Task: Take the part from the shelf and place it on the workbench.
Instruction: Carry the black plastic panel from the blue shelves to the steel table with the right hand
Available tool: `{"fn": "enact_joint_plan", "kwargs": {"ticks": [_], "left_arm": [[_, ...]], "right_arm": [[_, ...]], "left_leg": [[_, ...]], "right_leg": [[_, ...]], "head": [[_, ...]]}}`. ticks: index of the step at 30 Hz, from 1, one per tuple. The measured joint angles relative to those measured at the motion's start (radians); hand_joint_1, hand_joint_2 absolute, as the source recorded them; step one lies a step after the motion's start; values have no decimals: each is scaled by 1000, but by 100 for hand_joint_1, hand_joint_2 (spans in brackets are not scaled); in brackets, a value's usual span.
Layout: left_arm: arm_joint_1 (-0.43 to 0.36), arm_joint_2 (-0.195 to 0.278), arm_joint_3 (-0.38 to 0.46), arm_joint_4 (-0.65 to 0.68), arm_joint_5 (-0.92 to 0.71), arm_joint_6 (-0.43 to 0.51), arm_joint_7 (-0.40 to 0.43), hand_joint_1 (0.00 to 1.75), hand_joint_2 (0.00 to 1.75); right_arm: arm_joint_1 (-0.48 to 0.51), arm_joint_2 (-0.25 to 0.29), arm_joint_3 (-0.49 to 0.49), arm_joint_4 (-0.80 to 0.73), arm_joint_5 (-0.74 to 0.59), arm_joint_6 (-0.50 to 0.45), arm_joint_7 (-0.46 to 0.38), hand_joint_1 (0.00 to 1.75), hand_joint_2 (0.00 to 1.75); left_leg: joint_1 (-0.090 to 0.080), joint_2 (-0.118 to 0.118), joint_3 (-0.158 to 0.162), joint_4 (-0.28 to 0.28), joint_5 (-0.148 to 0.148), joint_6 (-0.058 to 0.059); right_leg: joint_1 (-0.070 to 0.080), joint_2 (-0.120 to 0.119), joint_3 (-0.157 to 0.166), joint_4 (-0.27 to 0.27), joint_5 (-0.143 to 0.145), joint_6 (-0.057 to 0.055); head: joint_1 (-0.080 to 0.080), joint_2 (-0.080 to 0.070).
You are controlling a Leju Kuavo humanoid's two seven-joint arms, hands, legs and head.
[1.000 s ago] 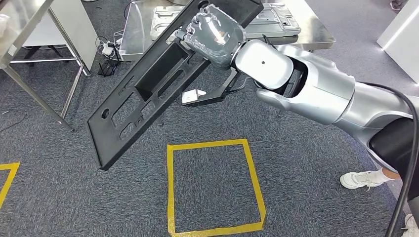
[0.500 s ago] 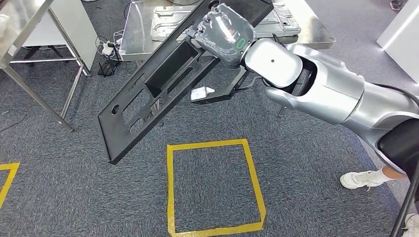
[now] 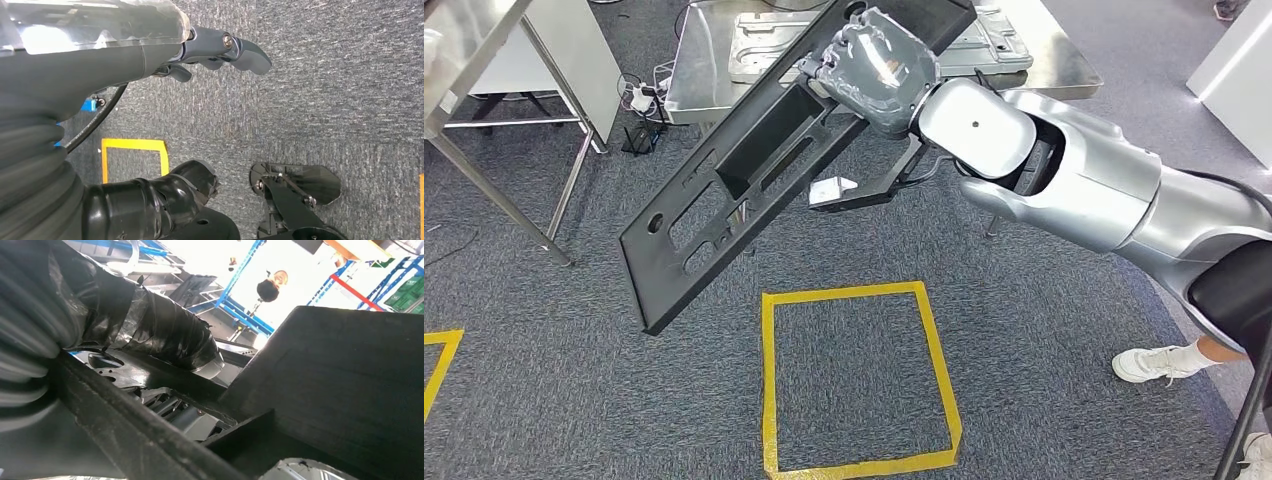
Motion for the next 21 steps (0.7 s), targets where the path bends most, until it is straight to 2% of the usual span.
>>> {"fn": "enact_joint_plan", "kwargs": {"ticks": [6, 8, 10, 11, 13, 14, 15, 16, 17, 18, 19, 20, 21], "left_arm": [[-1, 0, 0, 0, -2, 0, -1, 0, 175], [-2, 0, 0, 0, -3, 1, -1, 0, 175], [-2, -3, 0, 0, -4, 2, -2, 0, 175], [-2, -5, 0, 0, -5, 2, -3, 0, 175], [-2, -6, 0, 0, -6, 2, -3, 0, 175], [-2, -6, 0, 0, -6, 2, -3, 0, 175], [-1, -6, 0, 0, -6, 2, -3, 0, 175], [-1, -6, 0, 0, -6, 2, -3, 0, 175], [-2, -7, 0, 0, -6, 2, -3, 0, 175], [-2, -7, 0, 0, -6, 2, -3, 0, 175], [-2, -4, 0, 0, -6, 3, -3, 0, 175], [-3, -3, 0, 0, -6, 3, -3, 0, 175], [-4, -2, 0, 0, -6, 4, -3, 0, 175]], "right_arm": [[0, 0, 0, -3, -16, -11, -2, 175, 175], [0, -2, 0, -4, -17, -13, -2, 175, 175], [0, -6, -1, -6, -19, -16, -2, 175, 175], [-1, -8, -2, -7, -20, -17, -2, 175, 175], [-3, -10, -3, -9, -21, -18, -2, 175, 175], [-1, -10, -2, -9, -21, -19, -2, 175, 175], [1, -11, -2, -9, -21, -18, -2, 175, 175], [3, -12, -1, -9, -22, -18, -2, 175, 175], [4, -13, -1, -9, -22, -18, -2, 175, 175], [5, -14, -1, -9, -22, -18, -3, 175, 175], [4, -16, 0, -9, -22, -18, -2, 175, 175], [5, -17, 1, -10, -22, -19, -2, 175, 175], [7, -19, 2, -11, -22, -18, -3, 175, 175]], "left_leg": [[0, 0, 0, 1, 0, 0], [1, 4, 6, -7, 3, 9], [9, 19, 28, -41, 17, 19], [15, 30, 40, -60, 24, 23], [22, 53, 55, -78, 26, 23], [26, 66, 59, -79, 23, 19], [31, 79, 63, -77, 18, 13], [38, 92, 67, -73, 11, 5], [46, 104, 72, -67, 1, -5], [53, 116, 76, -56, -12, -18], [56, 126, 77, -44, -25, -32], [55, 134, 77, -30, -38, -45], [52, 140, 78, -22, -47, -56]], "right_leg": [[-1, 0, 0, -1, 1, 0], [-1, 7, 4, -12, 5, 5], [2, -8, 6, -13, 3, 13], [3, -24, -6, 8, -9, 19], [-8, -56, -67, 112, -53, 36], [-17, -61, -104, 172, -70, 46], [-26, -65, -133, 212, -72, 57], [-36, -70, -144, 216, -54, 68], [-46, -78, -133, 179, -18, 80], [-54, -97, -108, 114, 22, 94], [-57, -119, -85, 61, 50, 103], [-58, -134, -70, 25, 64, 101], [-57, -143, -68, 15, 64, 93]], "head": [[0, 0], [0, 0], [0, 0], [1, 0], [2, 0], [2, 0], [1, 0], [2, 0], [1, 0], [2, 0], [2, 0], [2, 0], [2, 0]]}}
